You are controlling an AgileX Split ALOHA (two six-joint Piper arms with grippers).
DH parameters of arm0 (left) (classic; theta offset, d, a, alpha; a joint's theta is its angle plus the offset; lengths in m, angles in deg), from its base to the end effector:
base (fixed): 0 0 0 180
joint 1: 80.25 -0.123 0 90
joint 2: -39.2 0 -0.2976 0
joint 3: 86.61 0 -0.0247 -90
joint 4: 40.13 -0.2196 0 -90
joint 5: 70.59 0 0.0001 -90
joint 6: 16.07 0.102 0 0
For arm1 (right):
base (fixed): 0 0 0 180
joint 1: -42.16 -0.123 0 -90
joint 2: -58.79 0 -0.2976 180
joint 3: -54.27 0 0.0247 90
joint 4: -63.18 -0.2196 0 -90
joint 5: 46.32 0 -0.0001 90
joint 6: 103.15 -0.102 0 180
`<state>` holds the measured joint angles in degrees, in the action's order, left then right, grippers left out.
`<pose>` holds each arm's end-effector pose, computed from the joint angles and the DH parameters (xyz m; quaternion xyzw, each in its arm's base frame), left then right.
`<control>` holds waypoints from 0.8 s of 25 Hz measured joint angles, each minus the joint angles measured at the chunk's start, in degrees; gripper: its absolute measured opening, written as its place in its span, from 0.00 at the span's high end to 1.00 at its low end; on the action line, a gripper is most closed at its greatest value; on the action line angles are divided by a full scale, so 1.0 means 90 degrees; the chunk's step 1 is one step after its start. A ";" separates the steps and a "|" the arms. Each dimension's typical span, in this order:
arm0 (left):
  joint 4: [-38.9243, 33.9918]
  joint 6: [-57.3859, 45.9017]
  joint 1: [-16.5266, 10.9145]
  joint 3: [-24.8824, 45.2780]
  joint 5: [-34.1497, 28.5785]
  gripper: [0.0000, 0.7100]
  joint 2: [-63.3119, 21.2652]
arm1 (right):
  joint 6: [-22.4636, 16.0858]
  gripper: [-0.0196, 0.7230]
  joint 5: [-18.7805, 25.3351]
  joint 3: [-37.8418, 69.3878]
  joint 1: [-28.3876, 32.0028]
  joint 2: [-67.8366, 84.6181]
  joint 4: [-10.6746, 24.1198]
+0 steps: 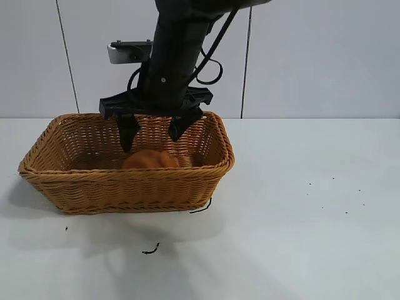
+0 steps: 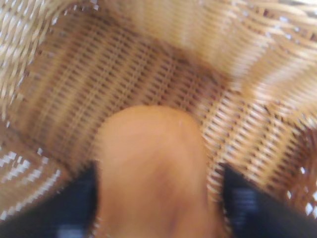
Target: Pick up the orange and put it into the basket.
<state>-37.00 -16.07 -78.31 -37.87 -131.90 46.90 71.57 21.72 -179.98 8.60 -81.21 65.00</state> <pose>-0.0356 -0.0037 0.2574 0.0156 0.8556 -0.0360 0.5162 0.4101 0.2684 0.2637 -0.2403 0.9437 0.0606 0.2190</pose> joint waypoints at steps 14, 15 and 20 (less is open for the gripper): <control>0.0000 0.0000 0.0000 0.0000 0.0006 0.10 0.0000 | -0.0114 0.09 0.0155 -0.0339 0.2781 -0.0006 0.0355; 0.0000 0.0000 0.0000 0.0000 0.0006 0.10 0.0000 | -0.0077 0.09 0.0155 -0.0339 0.2940 -0.0006 0.0262; 0.0000 0.0000 0.0000 0.0000 0.0006 0.10 0.0000 | 0.0051 0.09 0.0176 -0.0339 0.3546 -0.0006 -0.0126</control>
<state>-37.00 -16.07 -78.31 -37.87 -131.85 46.90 72.03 23.31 -183.03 40.52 -81.27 63.87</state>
